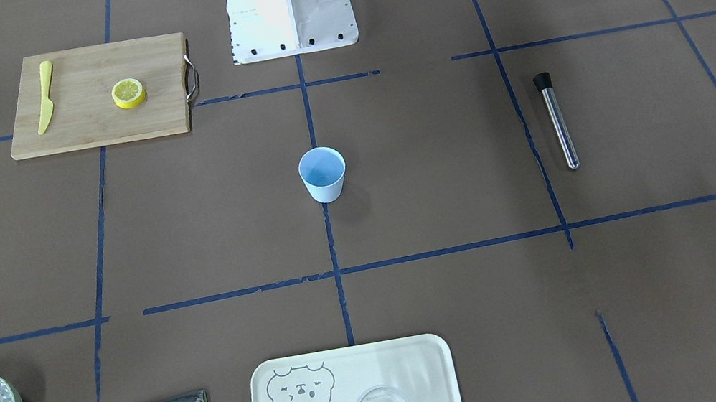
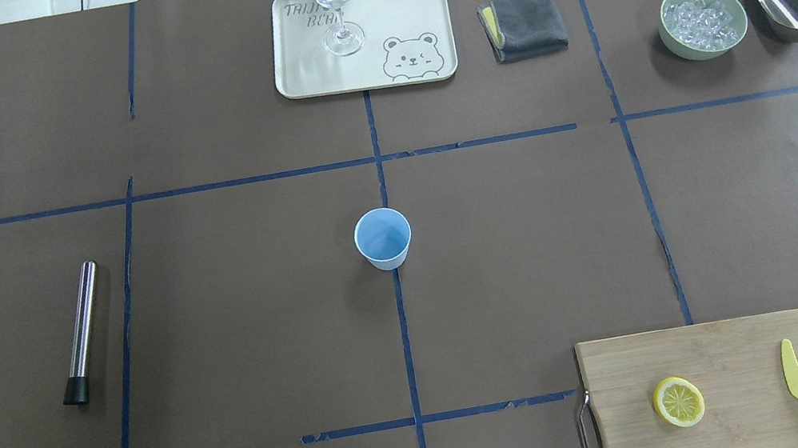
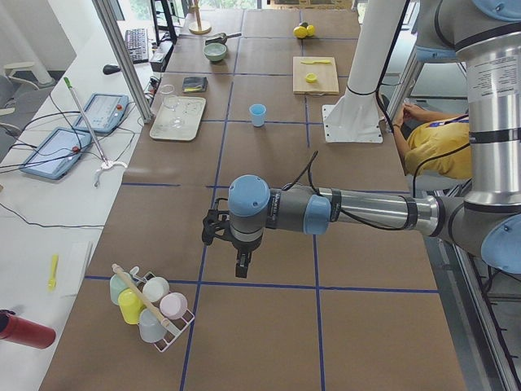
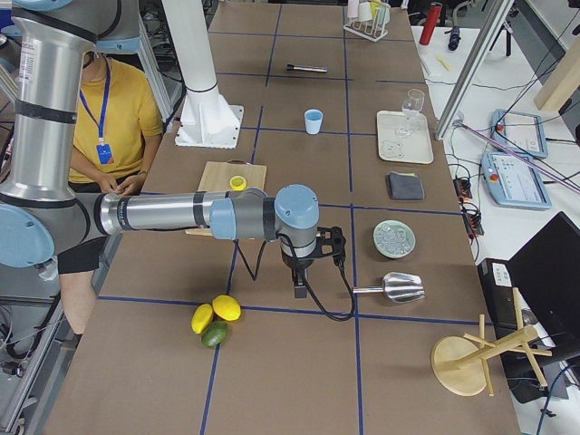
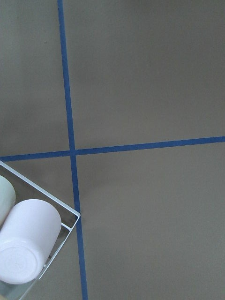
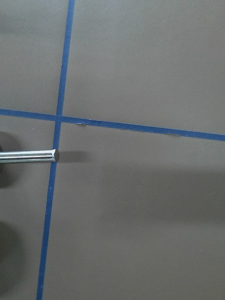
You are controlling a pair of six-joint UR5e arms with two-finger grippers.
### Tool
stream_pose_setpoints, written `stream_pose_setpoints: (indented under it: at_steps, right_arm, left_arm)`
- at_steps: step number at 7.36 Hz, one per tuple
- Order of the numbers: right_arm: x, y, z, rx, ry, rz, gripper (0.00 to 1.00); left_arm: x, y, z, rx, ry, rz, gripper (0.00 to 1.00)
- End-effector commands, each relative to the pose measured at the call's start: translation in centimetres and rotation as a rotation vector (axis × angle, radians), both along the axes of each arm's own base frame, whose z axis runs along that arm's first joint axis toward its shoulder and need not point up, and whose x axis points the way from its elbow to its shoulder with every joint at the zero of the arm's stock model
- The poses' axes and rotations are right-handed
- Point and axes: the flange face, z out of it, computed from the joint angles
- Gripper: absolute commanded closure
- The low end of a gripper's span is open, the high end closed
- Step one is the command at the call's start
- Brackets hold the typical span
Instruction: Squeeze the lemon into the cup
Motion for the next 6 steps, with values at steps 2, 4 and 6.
stream_pose_setpoints:
  at_steps: [2, 4, 6]
  right_arm:
    - [-0.2, -2.2, -5.1, 0.15, -0.01, 0.014, 0.0]
    - [-5.9, -3.3, -8.0, 0.324, -0.046, -0.109, 0.0]
    - [-11.6, -2.0, -13.2, 0.335, -0.125, -0.096, 0.0]
  left_arm:
    - [0.0, -0.3, -1.0, 0.022, -0.004, 0.0, 0.0]
    - [0.0, -0.5, -1.3, 0.029, -0.001, 0.0, 0.0]
    - [0.0, -0.6, -1.5, 0.051, -0.003, 0.0, 0.0]
